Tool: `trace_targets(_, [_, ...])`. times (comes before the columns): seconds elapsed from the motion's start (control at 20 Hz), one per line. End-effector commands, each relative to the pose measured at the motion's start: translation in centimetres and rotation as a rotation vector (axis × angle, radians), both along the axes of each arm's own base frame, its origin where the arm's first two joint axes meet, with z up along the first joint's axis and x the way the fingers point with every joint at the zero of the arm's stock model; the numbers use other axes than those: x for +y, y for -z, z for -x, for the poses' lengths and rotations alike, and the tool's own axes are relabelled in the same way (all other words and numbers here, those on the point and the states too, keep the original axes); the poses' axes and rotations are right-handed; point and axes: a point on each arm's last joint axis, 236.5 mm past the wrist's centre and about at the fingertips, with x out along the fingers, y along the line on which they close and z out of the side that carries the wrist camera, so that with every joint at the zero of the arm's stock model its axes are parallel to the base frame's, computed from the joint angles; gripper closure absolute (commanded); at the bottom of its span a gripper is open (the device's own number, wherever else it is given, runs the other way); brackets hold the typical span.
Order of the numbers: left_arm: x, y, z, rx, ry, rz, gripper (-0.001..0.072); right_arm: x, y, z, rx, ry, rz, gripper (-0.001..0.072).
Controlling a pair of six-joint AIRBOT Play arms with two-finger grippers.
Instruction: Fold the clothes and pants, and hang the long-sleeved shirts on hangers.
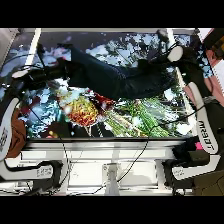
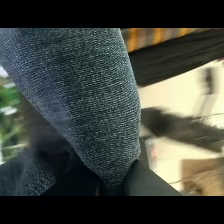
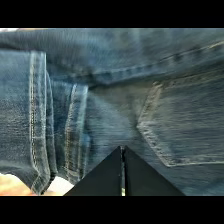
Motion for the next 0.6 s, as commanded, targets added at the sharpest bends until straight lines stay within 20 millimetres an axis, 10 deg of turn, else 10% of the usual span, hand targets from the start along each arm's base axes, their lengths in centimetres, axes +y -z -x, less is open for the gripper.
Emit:
trace_targets(0.0, [-0.5, -6.6, 2.2, -0.007, -0.026, 0.097, 0.0683, 7.3, 1.6, -0.9, -0.058, -0.037, -0.092, 0.0678])
trace_targets(0.3, [-2.8, -11.6, 6.2, -0.019, 0.024, 0.152, 0.0681, 16.6, 9.1, 1.4, 0.055, -0.048, -0.146, 0.0679])
trace_targets(0.55, [-4.8, -10.4, 6.1, 0.007, 0.012, 0.143, 0.0681, 21.1, 10.9, 5.7, 0.118, -0.193, -0.114, 0.0679])
